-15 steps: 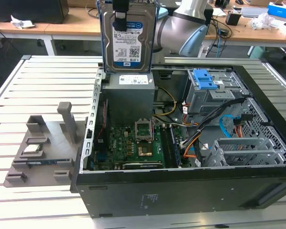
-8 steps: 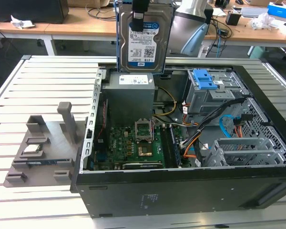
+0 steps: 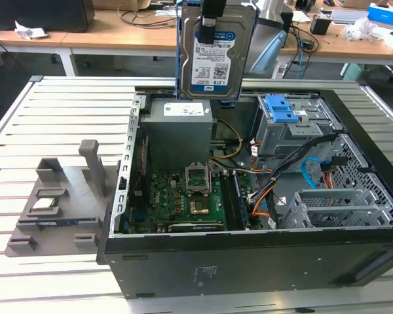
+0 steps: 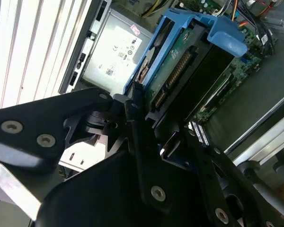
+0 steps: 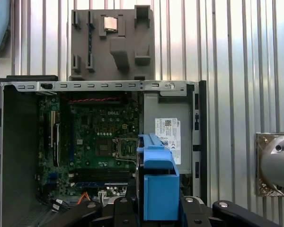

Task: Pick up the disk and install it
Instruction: 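Pick up the disk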

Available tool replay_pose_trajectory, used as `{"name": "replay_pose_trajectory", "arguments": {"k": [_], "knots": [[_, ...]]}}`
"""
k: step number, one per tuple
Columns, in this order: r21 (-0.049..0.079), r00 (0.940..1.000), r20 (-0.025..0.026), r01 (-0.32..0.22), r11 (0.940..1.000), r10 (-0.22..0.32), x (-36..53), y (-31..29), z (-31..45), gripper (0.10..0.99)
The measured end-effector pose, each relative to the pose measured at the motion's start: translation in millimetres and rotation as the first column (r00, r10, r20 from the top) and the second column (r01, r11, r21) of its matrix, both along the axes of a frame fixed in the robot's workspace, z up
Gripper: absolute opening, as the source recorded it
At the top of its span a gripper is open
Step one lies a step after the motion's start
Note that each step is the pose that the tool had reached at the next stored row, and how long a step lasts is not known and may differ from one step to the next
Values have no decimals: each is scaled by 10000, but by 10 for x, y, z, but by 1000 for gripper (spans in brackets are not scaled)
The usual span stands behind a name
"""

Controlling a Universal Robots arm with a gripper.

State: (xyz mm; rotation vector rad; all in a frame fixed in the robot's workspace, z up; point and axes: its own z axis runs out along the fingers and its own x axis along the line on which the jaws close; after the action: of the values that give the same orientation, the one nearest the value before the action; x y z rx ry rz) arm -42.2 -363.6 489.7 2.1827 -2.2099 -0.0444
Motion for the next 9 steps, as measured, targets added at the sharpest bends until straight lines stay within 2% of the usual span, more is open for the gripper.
{"name": "replay_pose_trajectory", "arguments": {"k": [2,4,9], "knots": [[0,10000,0,0,10000,0,62,0,0,361],[0,10000,0,0,10000,0,183,0,0,361],[0,10000,0,0,10000,0,348,0,0,361]]}}
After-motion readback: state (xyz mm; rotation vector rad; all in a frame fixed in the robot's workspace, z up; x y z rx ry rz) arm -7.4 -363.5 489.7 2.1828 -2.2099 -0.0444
